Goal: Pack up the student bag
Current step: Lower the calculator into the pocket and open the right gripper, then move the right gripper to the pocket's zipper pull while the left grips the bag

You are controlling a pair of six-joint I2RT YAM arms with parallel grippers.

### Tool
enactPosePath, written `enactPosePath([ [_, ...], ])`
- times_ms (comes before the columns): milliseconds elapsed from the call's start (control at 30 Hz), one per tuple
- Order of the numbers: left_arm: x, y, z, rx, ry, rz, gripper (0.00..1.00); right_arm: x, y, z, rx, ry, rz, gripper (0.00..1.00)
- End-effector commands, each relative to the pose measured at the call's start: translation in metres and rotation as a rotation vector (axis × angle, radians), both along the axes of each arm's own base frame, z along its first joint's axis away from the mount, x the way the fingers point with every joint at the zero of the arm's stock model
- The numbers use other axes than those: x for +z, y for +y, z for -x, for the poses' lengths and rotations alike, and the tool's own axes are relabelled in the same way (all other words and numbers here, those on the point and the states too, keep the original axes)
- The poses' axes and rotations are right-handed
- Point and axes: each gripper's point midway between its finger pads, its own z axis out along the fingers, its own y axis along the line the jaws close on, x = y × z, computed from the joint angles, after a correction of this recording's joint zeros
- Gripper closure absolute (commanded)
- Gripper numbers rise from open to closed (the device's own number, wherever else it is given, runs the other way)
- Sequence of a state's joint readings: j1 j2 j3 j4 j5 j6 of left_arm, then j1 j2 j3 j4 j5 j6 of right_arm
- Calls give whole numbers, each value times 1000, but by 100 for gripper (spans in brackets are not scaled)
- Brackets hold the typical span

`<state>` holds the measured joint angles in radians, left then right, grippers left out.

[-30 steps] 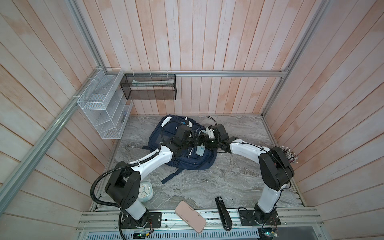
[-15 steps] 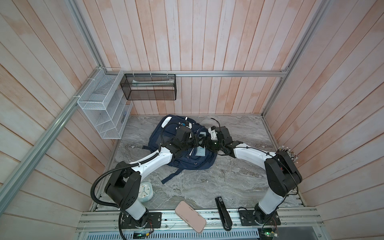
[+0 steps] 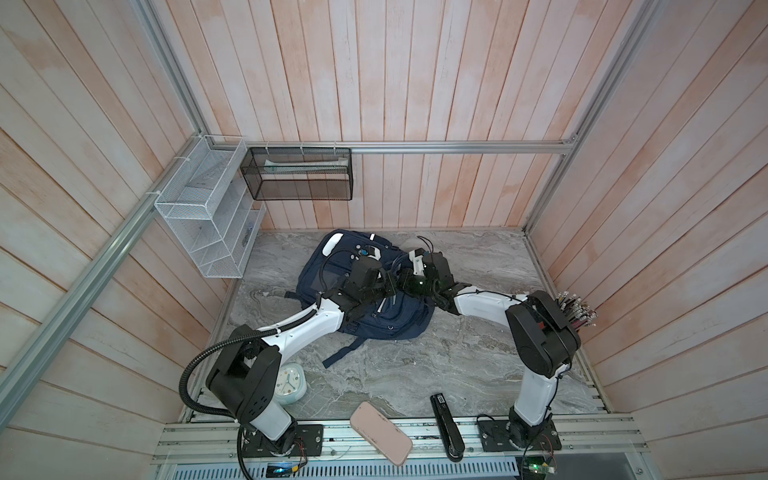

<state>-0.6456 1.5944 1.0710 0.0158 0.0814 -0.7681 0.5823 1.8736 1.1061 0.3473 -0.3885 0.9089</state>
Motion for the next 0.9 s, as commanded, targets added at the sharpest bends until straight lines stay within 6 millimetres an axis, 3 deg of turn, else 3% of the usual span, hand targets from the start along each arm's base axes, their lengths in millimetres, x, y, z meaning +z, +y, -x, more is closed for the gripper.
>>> enactPosePath([
  [0, 12, -29, 21, -125, -8, 106, 98, 33, 20, 16, 67, -91, -57, 43],
  [67, 1, -24, 16, -111, 7, 96, 96, 26, 9, 26, 74, -79, -2, 37],
  [133, -9, -21, 13, -110, 26, 97, 95, 18, -7, 34, 57, -66, 42, 36],
  [433, -18, -24, 13, -117, 44, 97, 96, -9, -37, 45, 72, 0, 92, 77],
  [533, -20, -26, 13, -122, 51, 71, 91, -16, -52, 54, 56, 16, 111, 78],
  [600, -20, -26, 14, -117, 50, 44, 80, -11, -67, 59, 28, -11, 134, 70],
  [667, -15, -27, 14, -111, 31, 39, 64, -4, -80, 65, 0, -51, 174, 69],
  [833, 23, -27, 15, -84, -61, -12, 28, 17, -111, 80, -65, -180, 248, 61],
  [867, 31, -27, 17, -85, -74, 2, 8, 19, -117, 82, -77, -206, 272, 56],
])
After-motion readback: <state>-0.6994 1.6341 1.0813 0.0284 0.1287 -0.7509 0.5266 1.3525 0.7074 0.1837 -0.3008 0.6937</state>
